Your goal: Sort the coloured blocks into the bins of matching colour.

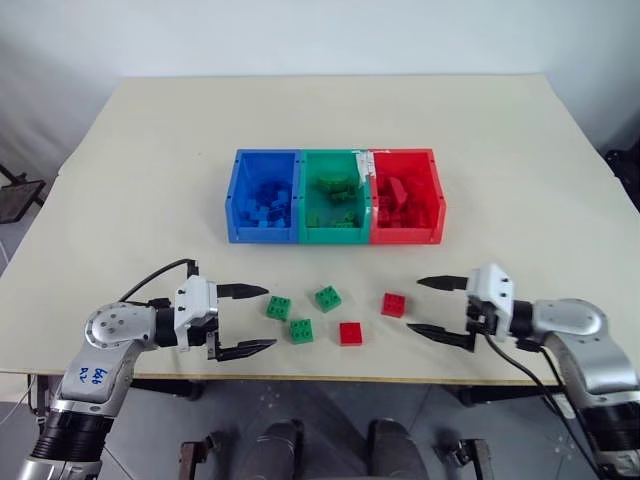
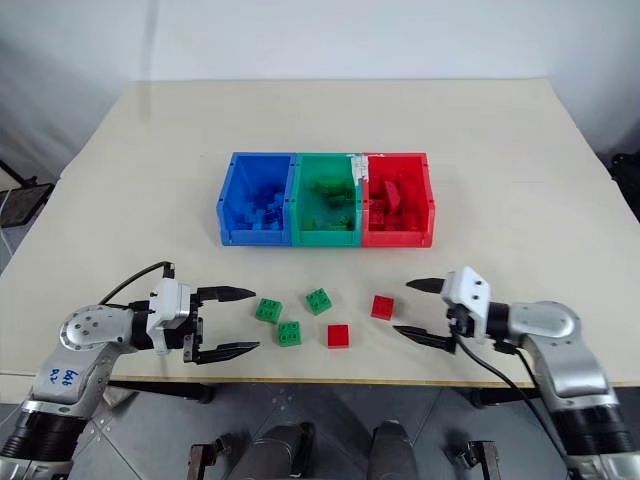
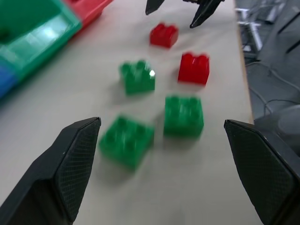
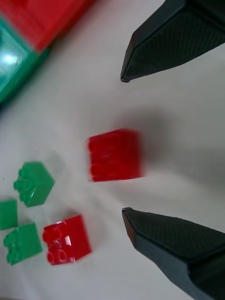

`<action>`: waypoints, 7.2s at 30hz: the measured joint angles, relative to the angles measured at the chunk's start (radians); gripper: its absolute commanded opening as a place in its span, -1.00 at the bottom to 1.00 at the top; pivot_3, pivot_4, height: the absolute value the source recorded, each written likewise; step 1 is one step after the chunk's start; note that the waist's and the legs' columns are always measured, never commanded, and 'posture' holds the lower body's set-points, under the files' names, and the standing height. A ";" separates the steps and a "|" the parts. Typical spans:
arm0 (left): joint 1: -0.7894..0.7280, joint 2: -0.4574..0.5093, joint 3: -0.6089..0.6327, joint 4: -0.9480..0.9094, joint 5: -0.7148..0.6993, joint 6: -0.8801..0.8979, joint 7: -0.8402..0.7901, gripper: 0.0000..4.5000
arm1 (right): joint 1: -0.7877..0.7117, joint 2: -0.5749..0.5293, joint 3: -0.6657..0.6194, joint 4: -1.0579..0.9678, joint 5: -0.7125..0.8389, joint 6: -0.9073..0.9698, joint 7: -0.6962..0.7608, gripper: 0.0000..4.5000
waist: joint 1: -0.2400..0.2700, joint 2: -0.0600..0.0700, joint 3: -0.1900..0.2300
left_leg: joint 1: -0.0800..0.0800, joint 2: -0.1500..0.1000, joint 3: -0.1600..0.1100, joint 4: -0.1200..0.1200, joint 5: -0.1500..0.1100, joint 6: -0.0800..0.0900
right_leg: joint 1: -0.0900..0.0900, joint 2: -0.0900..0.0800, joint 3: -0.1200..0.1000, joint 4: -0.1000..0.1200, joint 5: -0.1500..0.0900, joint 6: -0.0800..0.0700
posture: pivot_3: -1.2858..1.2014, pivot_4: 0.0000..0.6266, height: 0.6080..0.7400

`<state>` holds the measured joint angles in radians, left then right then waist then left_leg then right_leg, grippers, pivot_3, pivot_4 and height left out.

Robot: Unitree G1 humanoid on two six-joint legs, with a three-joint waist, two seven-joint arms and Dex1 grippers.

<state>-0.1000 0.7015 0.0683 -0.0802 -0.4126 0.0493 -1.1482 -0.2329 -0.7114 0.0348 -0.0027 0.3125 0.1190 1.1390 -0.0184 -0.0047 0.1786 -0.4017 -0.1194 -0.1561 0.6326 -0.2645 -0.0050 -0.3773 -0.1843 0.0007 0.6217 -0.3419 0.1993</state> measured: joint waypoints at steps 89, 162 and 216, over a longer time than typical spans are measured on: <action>0.155 0.023 0.166 -0.112 -0.050 0.011 0.086 1.00 | -0.294 0.047 0.116 -0.137 0.019 0.358 -0.017 -0.35 | 0.016 -0.002 0.001 | 0.010 0.013 0.018 0.001 -0.012 -0.001 | 0.000 0.007 0.006 -0.001 0.000 -0.005 | 0.03 -0.52 1.00; -0.529 -0.156 -0.495 -0.294 0.145 1.112 0.567 -0.08 | 0.288 -0.029 -0.245 -0.264 0.176 -0.055 -0.006 1.00 | 0.045 -0.004 0.002 | 0.011 0.025 0.028 0.015 -0.023 -0.003 | 0.001 0.020 0.007 0.000 0.001 -0.009 | 0.03 -0.52 1.00; -0.066 0.128 0.196 0.245 0.072 -0.116 -0.047 0.96 | 0.098 -0.010 -0.173 -0.128 0.220 -0.058 0.097 1.00 | 0.030 -0.003 0.002 | 0.012 0.027 0.029 0.015 -0.025 -0.002 | 0.001 0.018 0.005 0.000 0.001 -0.009 | 0.03 -0.52 1.00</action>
<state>-0.1664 0.8298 0.2648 0.1651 -0.3409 -0.0668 -1.1955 -0.1348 -0.7212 -0.1380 -0.1305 0.5329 0.0608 1.2359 0.0115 -0.0078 0.1805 -0.3898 -0.0928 -0.1275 0.6476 -0.2894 -0.0070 -0.3764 -0.1659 0.0061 0.6222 -0.3410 0.1900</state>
